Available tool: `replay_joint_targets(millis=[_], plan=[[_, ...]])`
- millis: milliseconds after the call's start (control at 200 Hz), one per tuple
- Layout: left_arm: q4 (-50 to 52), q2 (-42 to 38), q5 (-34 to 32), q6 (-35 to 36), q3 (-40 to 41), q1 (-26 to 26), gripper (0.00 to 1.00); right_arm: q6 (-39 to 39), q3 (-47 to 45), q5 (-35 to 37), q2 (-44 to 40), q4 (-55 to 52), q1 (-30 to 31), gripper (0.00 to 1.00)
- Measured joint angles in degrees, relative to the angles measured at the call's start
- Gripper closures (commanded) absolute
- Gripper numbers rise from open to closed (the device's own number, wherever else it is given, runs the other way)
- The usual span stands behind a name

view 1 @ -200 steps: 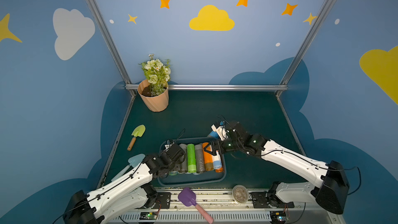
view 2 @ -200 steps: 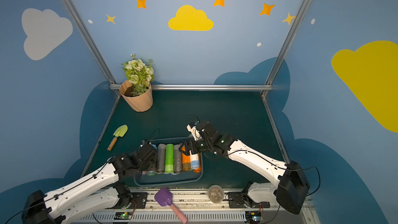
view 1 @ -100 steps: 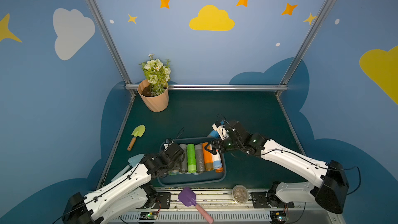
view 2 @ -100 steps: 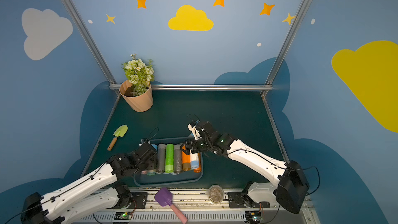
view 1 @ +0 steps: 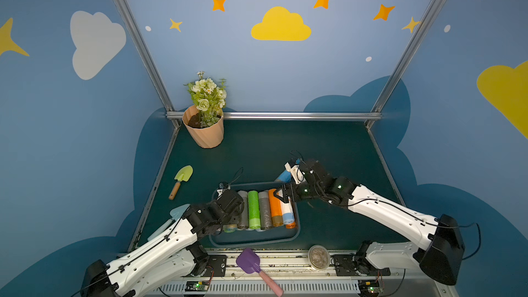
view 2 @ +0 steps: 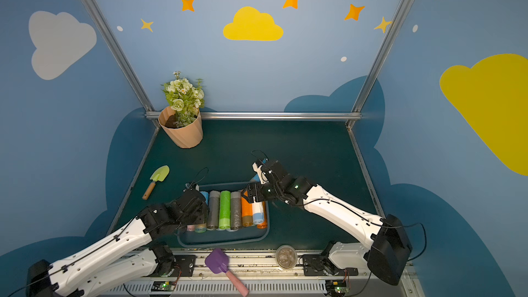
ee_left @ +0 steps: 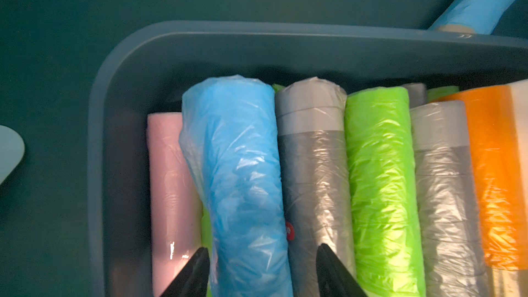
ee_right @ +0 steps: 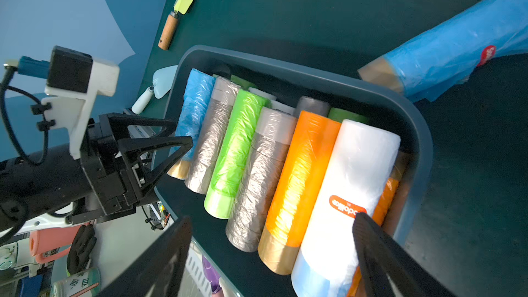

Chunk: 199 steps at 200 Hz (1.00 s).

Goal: Put the roll of trash bags into the storage box
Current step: Place the roll of trash bags in the storage box.

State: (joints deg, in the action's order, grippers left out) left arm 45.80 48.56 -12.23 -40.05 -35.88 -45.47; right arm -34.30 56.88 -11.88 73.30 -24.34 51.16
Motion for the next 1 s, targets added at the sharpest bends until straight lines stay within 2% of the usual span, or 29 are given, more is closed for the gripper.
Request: replay_joint_targets(millis=[616,801,996], plan=[[-1.4,1.3,1.2,1.6,-3.1,0.0,0.39,0.0,0.0,0.0,0.0,-0.4,-0.8,0.14],[-1.4,1.1,0.7,2.5,-4.7,0.0,0.27,0.0,0.0,0.0,-0.2,-0.4,-1.2,0.14],[-2.4,-0.6,0.4,4.2,-6.1,0.0,0.07,0.0,-0.2,0.0,-0.5,-0.4,-2.1,0.14]])
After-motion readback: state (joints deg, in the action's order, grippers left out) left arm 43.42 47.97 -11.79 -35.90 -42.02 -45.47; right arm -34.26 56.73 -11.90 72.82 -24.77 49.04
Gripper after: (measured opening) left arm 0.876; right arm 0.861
